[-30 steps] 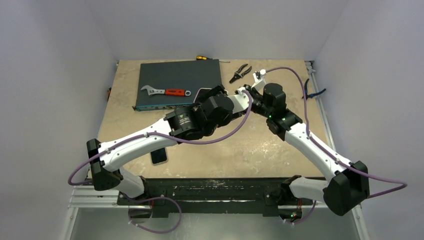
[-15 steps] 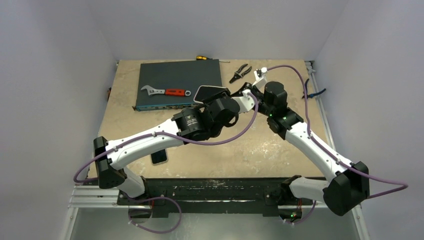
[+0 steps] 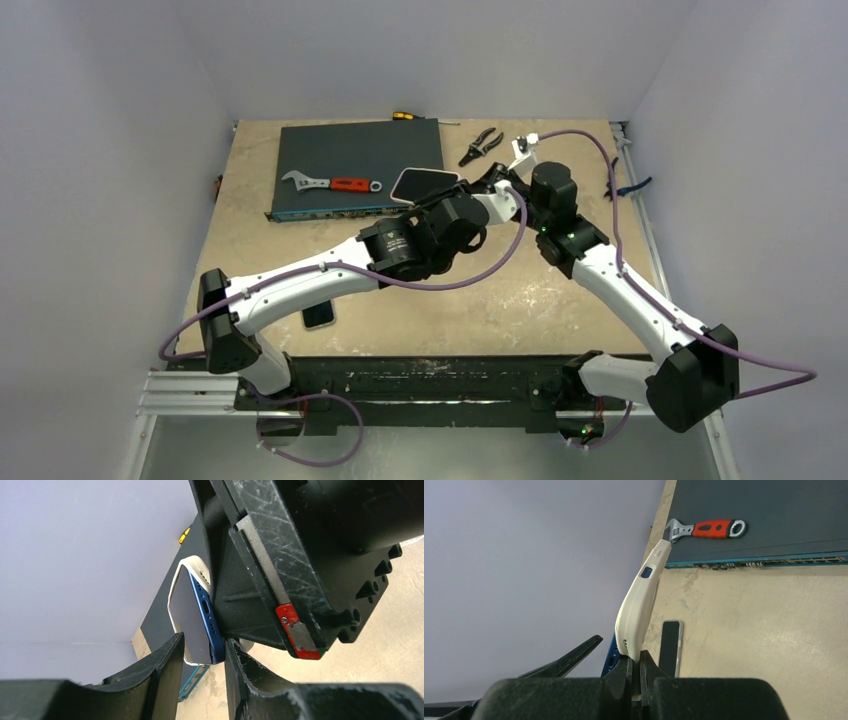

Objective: Take the phone out of the phone case
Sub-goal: Remove the phone case from the phone.

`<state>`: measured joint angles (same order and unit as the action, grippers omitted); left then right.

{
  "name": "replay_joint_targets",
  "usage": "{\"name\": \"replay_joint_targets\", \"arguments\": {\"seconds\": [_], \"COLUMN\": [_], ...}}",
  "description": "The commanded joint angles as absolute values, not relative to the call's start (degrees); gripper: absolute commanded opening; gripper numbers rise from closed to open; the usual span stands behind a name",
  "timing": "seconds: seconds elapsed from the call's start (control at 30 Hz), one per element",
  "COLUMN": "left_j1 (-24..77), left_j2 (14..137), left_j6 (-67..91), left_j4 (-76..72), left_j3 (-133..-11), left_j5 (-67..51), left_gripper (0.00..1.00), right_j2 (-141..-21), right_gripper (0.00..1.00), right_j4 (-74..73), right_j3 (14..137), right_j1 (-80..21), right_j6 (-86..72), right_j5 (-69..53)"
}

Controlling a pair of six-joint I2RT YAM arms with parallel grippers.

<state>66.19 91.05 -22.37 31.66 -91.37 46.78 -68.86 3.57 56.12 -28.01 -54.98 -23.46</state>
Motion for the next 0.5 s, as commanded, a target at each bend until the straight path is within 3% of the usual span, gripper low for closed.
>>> {"name": "replay_joint_targets", "arguments": {"seconds": [0.0, 0.37, 0.47], "left_j1": [65.26, 64.95, 64.86], "left_j2": [91.95, 94.52, 94.74], "left_j6": [-25.18, -26.29, -26.48], "left_j4": [27.1, 25.6, 25.33], "left_j3": [-91.97, -92.08, -91.93], "left_j5": [51.2, 52.29, 52.71], "left_gripper": [0.34, 0.17, 0.04], "right_j2": [-64.77, -63.34, -62.88], "right_gripper": [0.0, 0.0, 0.0], "right_j4": [6.73, 6.75, 6.85], "right_j3": [60.27, 60.38, 60.38], "right_j1": [-28.3, -28.3, -28.3], "right_j6": [-56.43, -57.73, -57.91], "right_j5": [-28.63, -31.71, -32.45]}}
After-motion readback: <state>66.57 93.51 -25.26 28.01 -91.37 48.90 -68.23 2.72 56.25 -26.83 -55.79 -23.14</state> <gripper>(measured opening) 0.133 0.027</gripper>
